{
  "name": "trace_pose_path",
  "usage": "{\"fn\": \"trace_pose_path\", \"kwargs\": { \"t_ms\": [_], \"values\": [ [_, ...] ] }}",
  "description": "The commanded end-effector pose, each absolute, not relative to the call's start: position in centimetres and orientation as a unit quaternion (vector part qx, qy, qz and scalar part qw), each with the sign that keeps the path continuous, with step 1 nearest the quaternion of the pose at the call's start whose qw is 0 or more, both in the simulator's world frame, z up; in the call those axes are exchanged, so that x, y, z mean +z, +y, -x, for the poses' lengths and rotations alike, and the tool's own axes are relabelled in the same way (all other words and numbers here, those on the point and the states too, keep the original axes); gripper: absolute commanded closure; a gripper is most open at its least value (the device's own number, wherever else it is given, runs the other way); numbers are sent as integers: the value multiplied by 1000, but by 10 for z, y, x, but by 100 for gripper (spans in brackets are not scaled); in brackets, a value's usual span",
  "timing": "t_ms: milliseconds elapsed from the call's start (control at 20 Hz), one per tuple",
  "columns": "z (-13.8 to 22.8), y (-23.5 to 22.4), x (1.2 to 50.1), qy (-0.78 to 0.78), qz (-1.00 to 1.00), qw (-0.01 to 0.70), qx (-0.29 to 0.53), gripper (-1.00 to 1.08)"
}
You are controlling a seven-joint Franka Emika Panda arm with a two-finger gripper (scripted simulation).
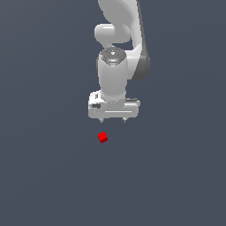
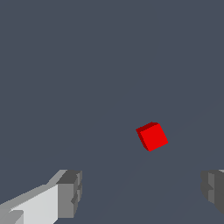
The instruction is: Pick up the red cube and move it to a goal position.
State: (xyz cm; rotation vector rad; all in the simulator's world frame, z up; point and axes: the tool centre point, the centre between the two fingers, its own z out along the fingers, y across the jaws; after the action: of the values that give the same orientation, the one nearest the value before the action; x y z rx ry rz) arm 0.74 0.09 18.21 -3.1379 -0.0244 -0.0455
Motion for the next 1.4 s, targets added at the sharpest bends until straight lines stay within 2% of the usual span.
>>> {"fn": "trace_pose_path", "kwargs": {
  "t_ms": [0, 550, 1350],
  "values": [
    [-7, 1, 182, -8, 1000, 2, -14, -92],
    [-6, -8, 156, -43, 999, 2, -12, -92],
    [-7, -47, 48, -186, 983, 1, -3, -92]
  ]
}}
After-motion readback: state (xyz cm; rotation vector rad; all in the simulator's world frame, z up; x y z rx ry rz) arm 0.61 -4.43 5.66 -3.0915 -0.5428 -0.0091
